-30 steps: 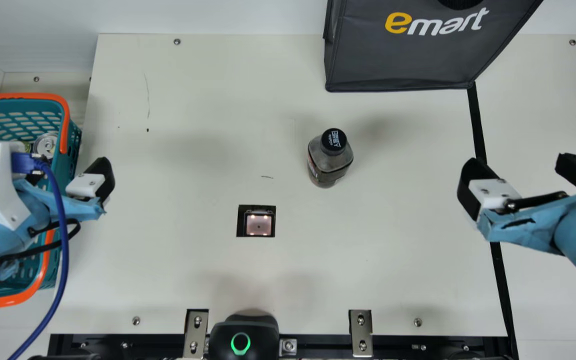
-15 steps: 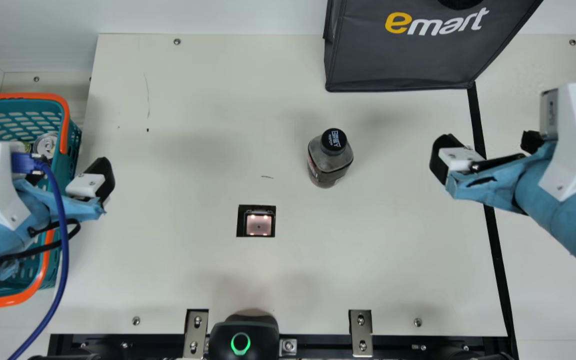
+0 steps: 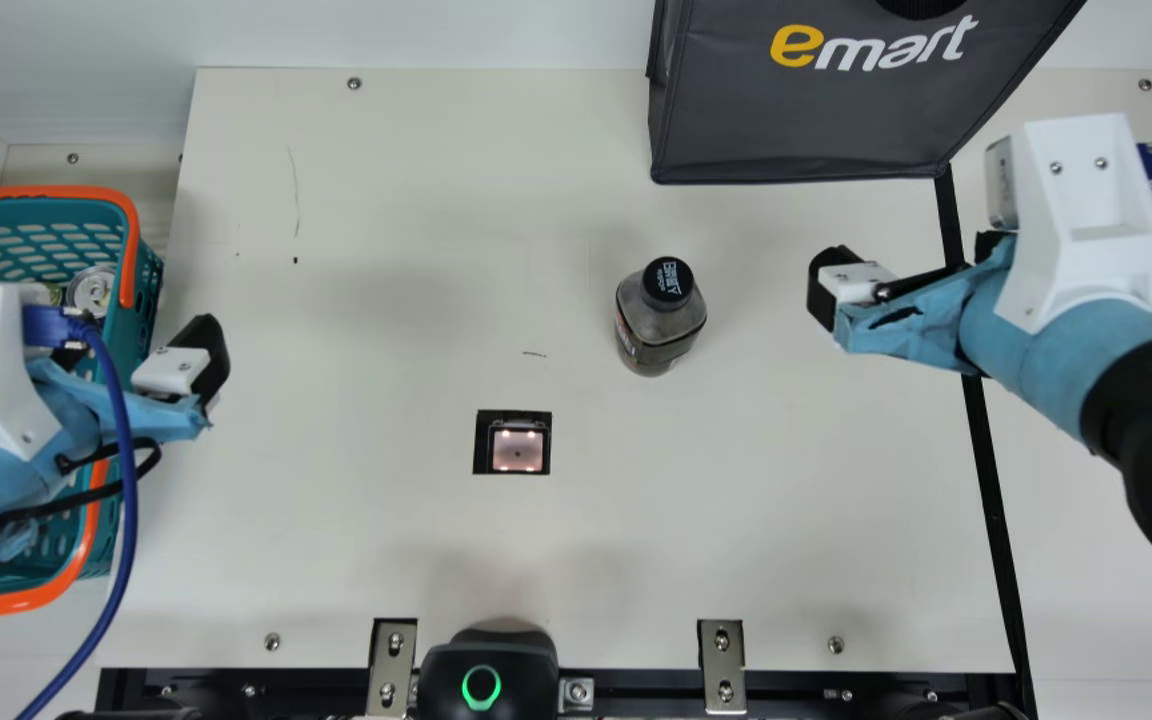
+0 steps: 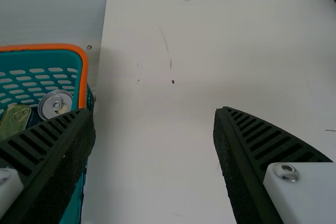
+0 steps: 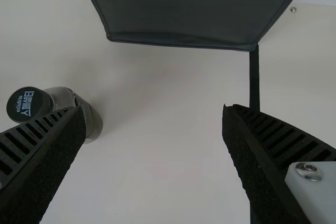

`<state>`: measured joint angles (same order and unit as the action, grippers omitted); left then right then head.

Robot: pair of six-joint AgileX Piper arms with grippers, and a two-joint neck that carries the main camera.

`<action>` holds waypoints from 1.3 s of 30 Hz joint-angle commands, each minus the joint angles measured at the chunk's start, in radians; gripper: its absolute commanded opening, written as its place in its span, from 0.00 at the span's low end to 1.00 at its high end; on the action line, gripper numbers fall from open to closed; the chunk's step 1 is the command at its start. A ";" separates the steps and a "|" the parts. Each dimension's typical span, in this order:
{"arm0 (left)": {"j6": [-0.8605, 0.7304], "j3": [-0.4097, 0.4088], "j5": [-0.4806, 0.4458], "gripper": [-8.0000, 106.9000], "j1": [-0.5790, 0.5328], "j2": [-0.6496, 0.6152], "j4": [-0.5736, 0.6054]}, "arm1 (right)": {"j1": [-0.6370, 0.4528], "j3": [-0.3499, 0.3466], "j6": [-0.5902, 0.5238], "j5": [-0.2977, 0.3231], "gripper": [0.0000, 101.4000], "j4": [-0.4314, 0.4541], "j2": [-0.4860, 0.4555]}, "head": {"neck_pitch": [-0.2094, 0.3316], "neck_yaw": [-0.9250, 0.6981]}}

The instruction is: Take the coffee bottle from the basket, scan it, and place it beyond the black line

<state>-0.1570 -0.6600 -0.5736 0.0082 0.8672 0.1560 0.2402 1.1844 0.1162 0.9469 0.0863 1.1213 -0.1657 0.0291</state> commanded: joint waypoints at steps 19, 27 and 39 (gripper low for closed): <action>0.000 0.000 0.000 0.85 0.000 0.000 0.000 | 0.085 -0.010 0.006 -0.120 0.90 -0.039 0.157 | 0.027 -0.002; 0.000 0.000 0.000 0.85 0.000 0.000 0.000 | 0.128 0.006 0.019 -0.139 0.90 -0.041 0.191 | 0.027 -0.002; 0.000 0.000 0.000 0.85 0.000 0.000 0.000 | 0.196 0.039 0.047 -0.145 0.90 -0.030 0.222 | 0.027 -0.002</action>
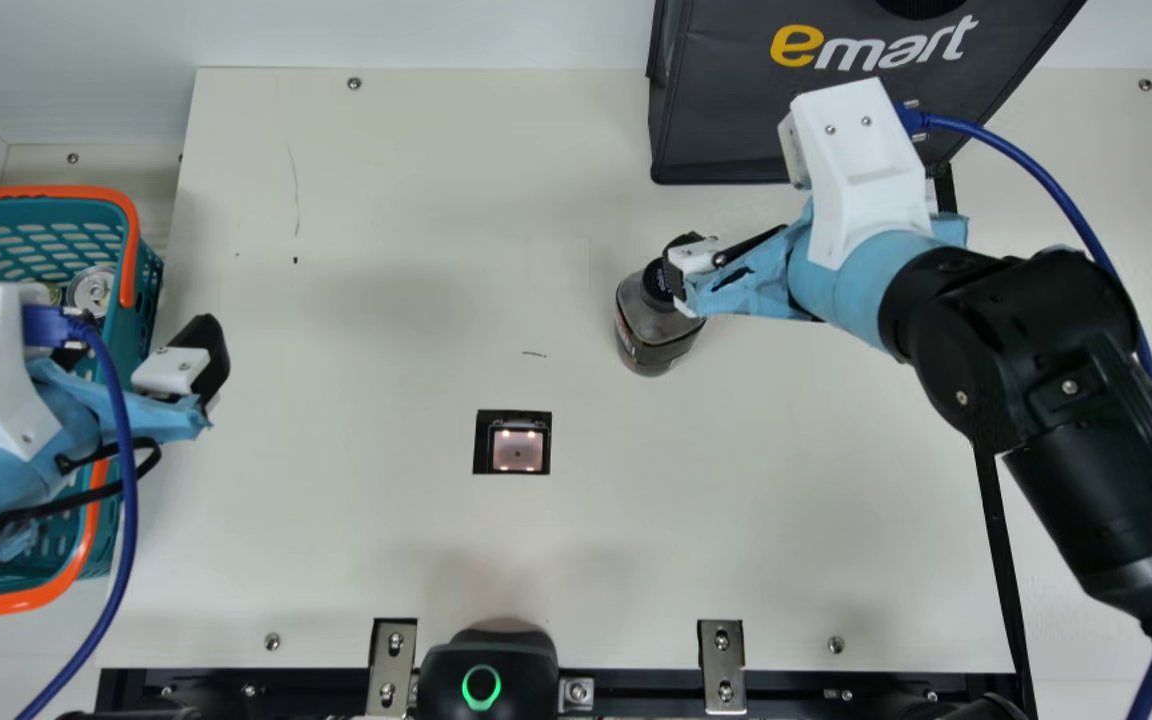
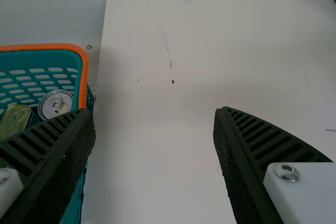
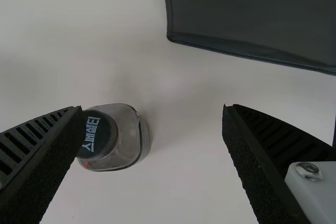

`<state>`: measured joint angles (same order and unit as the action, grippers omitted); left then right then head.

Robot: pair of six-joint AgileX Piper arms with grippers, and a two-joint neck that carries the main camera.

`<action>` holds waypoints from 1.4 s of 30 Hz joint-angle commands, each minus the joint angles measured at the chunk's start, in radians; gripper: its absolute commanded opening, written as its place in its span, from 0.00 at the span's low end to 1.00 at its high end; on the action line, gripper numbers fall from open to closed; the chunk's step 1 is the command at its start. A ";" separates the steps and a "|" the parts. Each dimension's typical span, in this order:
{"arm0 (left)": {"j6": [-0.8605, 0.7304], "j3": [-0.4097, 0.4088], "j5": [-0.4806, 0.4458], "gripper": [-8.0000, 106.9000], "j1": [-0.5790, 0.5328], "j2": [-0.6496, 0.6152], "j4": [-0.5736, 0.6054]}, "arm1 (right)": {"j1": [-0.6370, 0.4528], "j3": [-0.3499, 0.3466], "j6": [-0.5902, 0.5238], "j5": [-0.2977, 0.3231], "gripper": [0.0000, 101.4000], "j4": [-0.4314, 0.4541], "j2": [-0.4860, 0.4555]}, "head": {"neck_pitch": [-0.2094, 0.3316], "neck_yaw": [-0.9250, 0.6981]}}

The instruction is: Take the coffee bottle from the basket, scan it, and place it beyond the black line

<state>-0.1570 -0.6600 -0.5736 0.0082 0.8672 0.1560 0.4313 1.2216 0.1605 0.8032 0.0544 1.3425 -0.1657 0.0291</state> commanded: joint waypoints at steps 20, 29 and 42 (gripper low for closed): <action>0.000 0.000 0.000 0.85 0.000 0.000 0.000 | 0.129 0.004 0.079 -0.014 0.90 0.057 0.043 | 0.027 -0.002; 0.000 0.000 0.000 0.85 0.000 0.000 0.000 | 0.157 0.001 0.097 -0.017 0.90 0.071 0.051 | 0.027 -0.002; 0.000 0.000 0.000 0.85 0.000 0.000 0.000 | 0.175 -0.013 0.117 -0.028 0.90 0.097 0.064 | 0.027 -0.002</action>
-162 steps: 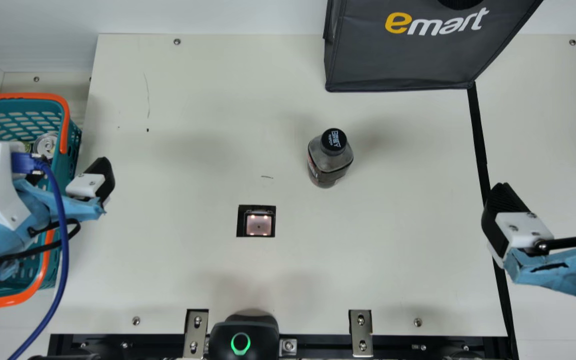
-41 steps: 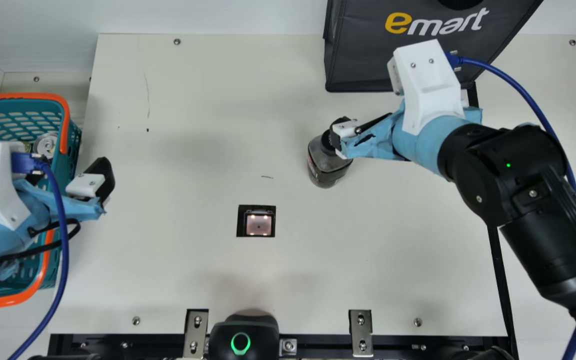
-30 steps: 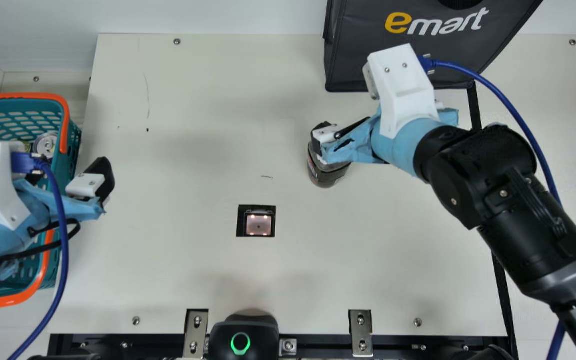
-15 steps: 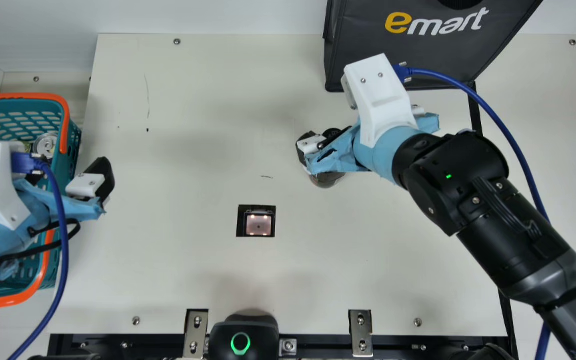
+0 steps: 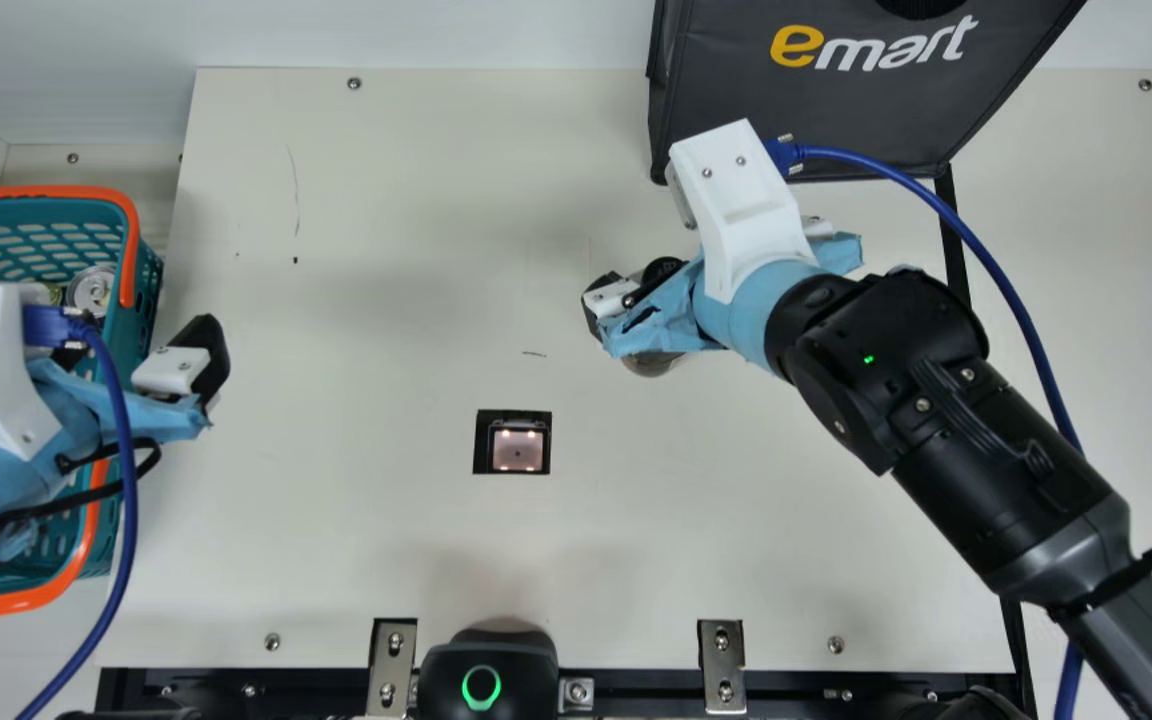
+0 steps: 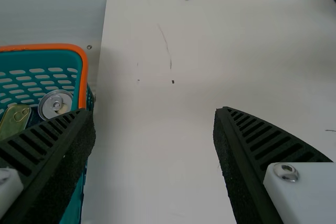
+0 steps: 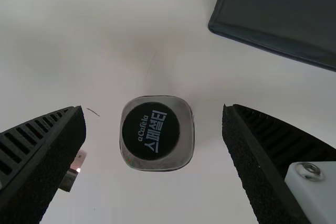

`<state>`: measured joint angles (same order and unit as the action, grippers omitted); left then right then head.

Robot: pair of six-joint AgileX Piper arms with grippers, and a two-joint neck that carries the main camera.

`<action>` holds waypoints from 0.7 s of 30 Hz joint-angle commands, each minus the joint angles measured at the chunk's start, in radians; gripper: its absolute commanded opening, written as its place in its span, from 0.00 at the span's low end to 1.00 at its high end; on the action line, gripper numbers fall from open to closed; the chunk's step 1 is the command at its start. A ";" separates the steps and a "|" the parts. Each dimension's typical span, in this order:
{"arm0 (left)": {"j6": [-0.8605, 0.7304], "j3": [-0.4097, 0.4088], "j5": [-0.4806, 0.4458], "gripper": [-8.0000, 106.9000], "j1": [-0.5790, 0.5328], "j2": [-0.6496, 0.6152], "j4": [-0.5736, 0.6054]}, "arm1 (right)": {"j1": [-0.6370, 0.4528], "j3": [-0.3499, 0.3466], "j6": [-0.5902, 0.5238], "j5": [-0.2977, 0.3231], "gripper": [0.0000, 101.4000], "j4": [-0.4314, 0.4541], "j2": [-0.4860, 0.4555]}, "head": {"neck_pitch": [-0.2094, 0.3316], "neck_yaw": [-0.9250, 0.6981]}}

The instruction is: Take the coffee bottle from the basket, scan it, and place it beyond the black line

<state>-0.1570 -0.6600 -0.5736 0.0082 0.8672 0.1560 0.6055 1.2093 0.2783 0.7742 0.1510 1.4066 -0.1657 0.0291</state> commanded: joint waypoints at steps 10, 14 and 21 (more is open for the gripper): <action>0.000 0.000 0.000 0.85 0.000 0.000 0.000 | 0.004 -0.024 0.009 -0.017 0.90 0.011 0.014 | 0.027 -0.002; 0.000 0.000 0.000 0.85 0.000 0.000 0.000 | 0.008 -0.032 0.015 -0.025 0.90 0.017 0.023 | 0.027 -0.002; 0.000 0.000 0.000 0.85 0.000 0.000 0.000 | 0.015 -0.040 0.024 -0.037 0.90 0.024 0.041 | 0.027 -0.002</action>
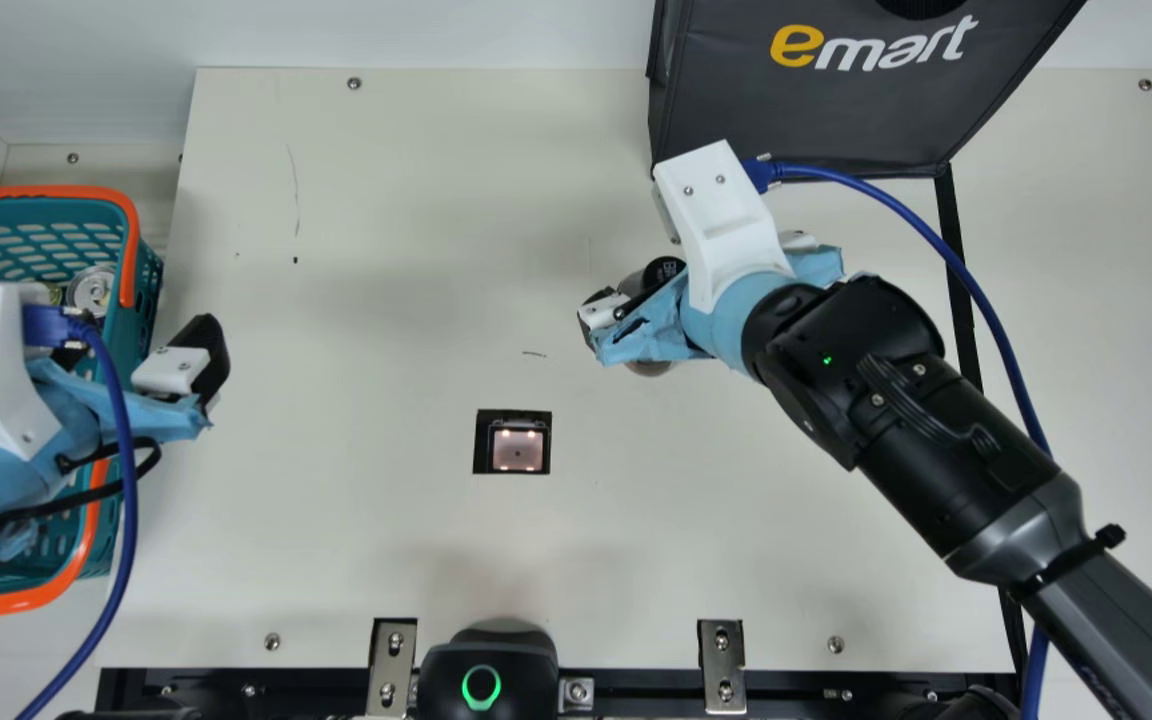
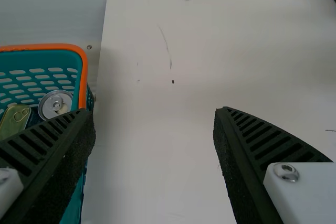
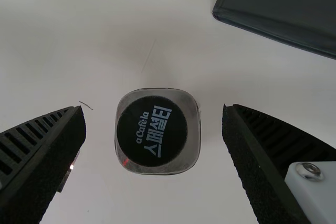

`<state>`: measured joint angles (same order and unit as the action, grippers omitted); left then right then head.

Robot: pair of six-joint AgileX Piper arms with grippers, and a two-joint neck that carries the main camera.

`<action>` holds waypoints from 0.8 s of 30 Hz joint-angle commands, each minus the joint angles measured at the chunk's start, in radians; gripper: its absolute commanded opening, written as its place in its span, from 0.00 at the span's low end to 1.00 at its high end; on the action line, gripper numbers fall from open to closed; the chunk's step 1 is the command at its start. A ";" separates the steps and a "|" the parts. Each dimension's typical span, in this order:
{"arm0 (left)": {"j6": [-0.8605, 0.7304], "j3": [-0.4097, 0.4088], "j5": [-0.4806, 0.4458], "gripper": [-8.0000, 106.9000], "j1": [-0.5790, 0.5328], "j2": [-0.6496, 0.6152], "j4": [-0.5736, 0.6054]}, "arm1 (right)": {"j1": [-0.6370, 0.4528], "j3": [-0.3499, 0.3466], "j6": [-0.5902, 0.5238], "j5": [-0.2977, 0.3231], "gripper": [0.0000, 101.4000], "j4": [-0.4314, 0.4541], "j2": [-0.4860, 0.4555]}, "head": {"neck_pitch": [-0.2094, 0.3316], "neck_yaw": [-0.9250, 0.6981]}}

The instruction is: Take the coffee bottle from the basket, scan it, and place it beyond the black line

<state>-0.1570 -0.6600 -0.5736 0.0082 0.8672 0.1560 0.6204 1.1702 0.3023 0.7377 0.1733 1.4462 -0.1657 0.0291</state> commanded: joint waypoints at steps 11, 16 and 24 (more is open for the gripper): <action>0.000 0.000 0.000 0.85 0.000 0.000 0.000 | 0.002 -0.004 0.009 -0.004 0.70 0.012 0.022 | 0.027 -0.002; 0.000 0.000 0.000 0.85 0.000 0.000 0.000 | -0.002 -0.005 0.011 -0.001 0.37 0.013 0.027 | 0.027 -0.002; 0.000 0.000 0.000 0.85 0.000 0.000 0.000 | -0.009 -0.007 0.009 0.002 0.00 0.009 0.031 | 0.027 -0.002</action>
<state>-0.1570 -0.6600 -0.5736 0.0082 0.8672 0.1560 0.6117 1.1656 0.3126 0.7326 0.1858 1.4753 -0.1657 0.0291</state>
